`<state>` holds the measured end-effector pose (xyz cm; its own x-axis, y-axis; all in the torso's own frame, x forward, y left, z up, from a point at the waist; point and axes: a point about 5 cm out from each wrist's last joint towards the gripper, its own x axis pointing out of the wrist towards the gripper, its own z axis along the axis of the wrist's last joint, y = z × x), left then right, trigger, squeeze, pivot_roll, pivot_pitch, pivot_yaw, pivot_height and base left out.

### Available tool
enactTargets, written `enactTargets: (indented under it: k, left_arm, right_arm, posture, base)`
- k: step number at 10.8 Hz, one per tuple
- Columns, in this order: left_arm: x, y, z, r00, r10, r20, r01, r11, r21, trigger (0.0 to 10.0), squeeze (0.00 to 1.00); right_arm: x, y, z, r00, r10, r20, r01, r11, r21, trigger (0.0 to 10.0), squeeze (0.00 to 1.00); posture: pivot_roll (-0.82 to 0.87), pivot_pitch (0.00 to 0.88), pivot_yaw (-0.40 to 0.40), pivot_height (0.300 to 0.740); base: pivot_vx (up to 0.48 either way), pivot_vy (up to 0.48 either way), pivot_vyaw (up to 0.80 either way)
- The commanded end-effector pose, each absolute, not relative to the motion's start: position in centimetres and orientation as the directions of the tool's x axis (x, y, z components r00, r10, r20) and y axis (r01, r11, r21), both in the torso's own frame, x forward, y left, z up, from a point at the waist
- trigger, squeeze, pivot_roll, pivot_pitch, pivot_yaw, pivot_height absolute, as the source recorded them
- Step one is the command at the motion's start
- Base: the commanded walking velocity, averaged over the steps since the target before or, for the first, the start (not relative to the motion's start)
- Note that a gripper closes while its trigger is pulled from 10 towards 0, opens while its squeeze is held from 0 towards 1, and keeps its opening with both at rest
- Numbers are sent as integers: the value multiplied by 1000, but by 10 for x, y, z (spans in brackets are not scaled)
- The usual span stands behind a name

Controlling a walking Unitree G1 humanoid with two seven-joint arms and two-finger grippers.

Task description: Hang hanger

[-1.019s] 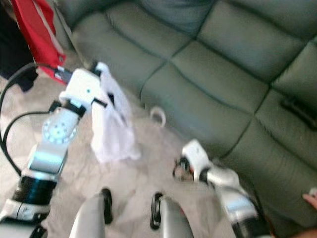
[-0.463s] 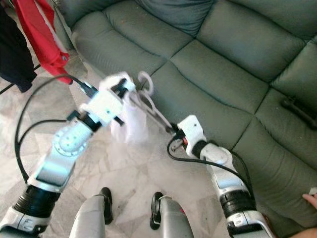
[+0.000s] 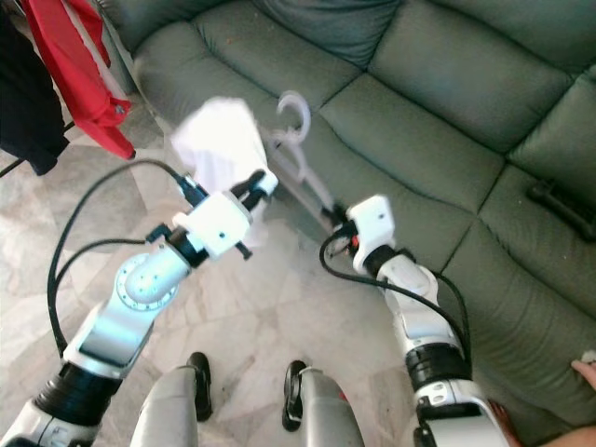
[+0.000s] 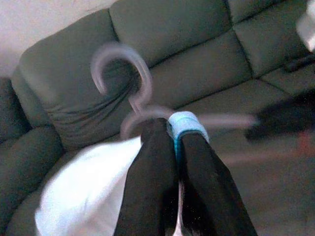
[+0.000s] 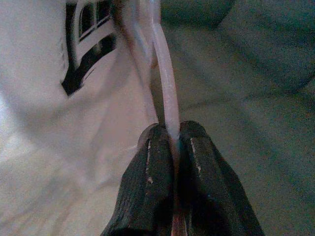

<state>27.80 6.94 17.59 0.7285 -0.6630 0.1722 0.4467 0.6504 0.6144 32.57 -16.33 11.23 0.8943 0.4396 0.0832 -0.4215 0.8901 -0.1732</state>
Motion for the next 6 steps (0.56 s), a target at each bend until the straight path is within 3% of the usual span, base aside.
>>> enactTargets:
  k: [1, 2, 4, 6]
  left_arm:
    - [269, 59, 180, 685, -699, 204, 458, 631, 626, 10000, 0]
    - [275, 68, 168, 750, -638, 177, 416, 662, 623, 10000, 0]
    - [290, 101, 156, 899, -394, 190, 238, 805, 543, 10000, 0]
    - [307, 123, 182, 916, -253, 311, 64, 858, 510, 10000, 0]
  right_arm:
    - [333, -171, 139, 901, 362, 241, -331, 930, -158, 10000, 0]
    - [335, -168, 148, 885, 374, 279, -348, 927, -139, 10000, 0]
    - [312, -142, 143, 757, 614, 224, -590, 789, -170, 10000, 0]
    - [271, -148, 109, 606, 795, 1, -778, 593, -208, 10000, 0]
  posture:
    - [52, 265, -82, 740]
    - [52, 265, -82, 740]
    - [46, 257, -85, 740]
    - [36, 244, -89, 740]
  base:
    - [0, 0, 0]
    - [0, 0, 0]
    - [0, 0, 0]
    - [0, 0, 0]
